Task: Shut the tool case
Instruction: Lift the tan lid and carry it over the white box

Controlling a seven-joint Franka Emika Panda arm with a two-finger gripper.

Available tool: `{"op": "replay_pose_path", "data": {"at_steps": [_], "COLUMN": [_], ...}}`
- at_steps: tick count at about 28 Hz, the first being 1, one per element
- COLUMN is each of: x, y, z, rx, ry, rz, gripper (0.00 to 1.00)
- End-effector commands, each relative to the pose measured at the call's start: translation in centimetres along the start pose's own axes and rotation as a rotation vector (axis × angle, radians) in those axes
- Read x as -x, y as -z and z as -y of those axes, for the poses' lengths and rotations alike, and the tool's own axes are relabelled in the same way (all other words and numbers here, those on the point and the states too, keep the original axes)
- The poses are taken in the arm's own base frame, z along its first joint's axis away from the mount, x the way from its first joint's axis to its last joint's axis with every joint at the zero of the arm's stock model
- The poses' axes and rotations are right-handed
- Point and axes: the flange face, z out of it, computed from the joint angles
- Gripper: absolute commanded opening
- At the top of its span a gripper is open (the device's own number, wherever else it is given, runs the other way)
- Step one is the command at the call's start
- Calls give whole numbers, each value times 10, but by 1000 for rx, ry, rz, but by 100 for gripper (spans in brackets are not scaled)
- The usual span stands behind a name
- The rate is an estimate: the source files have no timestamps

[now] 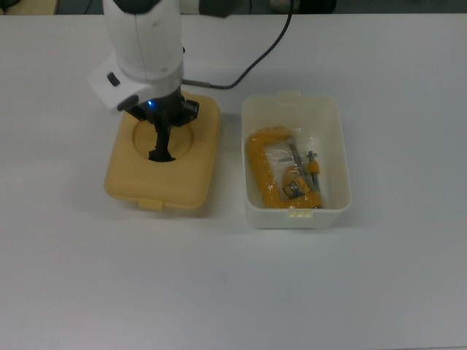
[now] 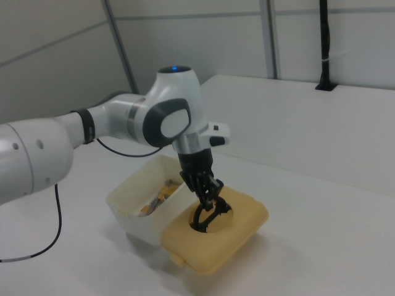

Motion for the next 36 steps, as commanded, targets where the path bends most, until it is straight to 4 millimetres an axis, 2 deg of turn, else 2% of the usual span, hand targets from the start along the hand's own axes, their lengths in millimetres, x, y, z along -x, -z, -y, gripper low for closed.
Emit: {"op": "replay_pose_path", "data": {"at_steps": [1, 6, 9, 14, 16, 20, 26, 32, 36], "x": [15, 21, 25, 28, 30, 33, 41, 47, 48], "y": [53, 83, 91, 94, 95, 96, 98, 99, 98], "z": [-9, -6, 0, 19, 36, 54, 95, 117, 122], "rx": [-42, -49, -54, -59, -56, -56, -44, -33, -31], "ry": [7, 11, 12, -2, 5, 14, 39, 59, 56], "rz": [-3, 2, -3, -6, -6, -11, -22, -26, -25], "gripper": [0, 0, 0, 0, 0, 0, 0, 0, 0]}}
